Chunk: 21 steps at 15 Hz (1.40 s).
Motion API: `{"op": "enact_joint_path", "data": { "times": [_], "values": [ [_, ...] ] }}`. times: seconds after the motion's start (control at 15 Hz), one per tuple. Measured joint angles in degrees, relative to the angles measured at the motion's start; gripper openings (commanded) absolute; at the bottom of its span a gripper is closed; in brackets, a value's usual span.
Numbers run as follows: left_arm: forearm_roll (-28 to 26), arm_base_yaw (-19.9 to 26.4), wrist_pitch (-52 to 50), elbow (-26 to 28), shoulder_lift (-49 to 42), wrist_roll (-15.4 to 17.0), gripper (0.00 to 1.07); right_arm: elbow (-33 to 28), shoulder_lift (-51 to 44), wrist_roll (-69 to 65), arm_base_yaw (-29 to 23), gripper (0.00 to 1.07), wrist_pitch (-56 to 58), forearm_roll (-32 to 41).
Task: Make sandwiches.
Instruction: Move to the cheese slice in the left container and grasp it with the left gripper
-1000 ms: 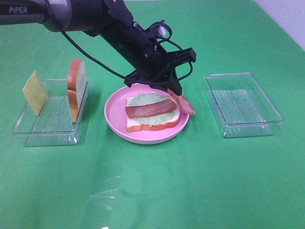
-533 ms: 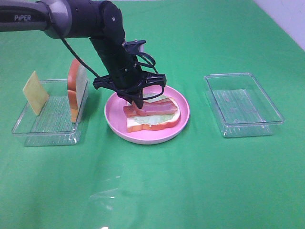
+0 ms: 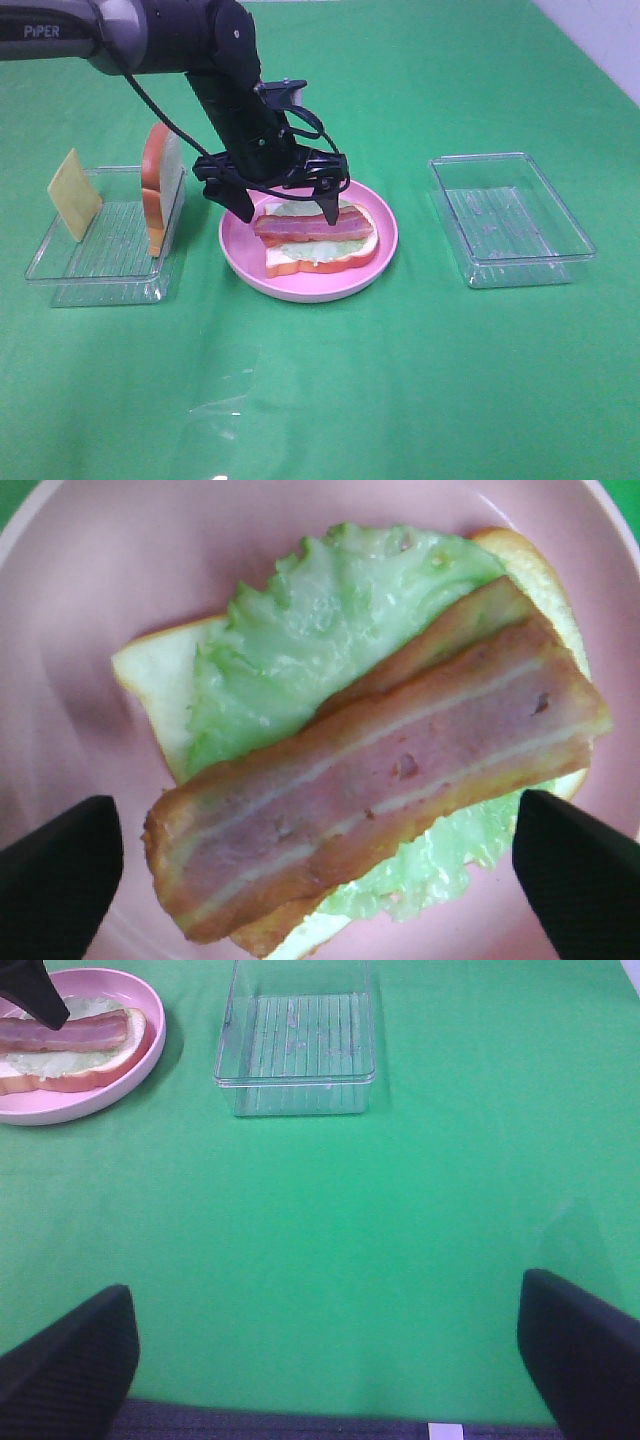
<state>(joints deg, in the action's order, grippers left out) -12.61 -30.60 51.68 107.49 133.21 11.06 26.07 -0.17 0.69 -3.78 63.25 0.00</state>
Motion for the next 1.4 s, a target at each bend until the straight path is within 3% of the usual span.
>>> {"op": "enact_joint_path", "data": {
  "times": [0.33,0.4,0.47,0.67,1.2,1.4],
  "values": [
    [0.3,0.0,4.2,2.9,-3.2,-0.3,1.01,0.0,0.0,0.0,0.0,0.98,0.0,0.0],
    [0.7,0.0,7.2,4.9,-3.4,-1.3,1.01,0.0,0.0,0.0,0.0,0.98,0.0,0.0],
    [3.0,0.0,14.8,9.7,-4.3,-4.8,1.01,0.0,0.0,0.0,0.0,0.98,0.0,0.0],
    [8.2,0.0,17.2,13.7,-7.7,-6.2,1.01,0.0,0.0,0.0,0.0,0.98,0.0,0.0],
    [13.6,0.2,17.8,13.8,-21.5,-6.0,1.01,0.0,0.0,0.0,0.0,0.98,0.0,0.0],
    [12.9,4.4,17.8,9.5,-23.5,-4.9,1.0,0.0,0.0,0.0,0.0,0.98,0.0,0.0]
  ]
}}
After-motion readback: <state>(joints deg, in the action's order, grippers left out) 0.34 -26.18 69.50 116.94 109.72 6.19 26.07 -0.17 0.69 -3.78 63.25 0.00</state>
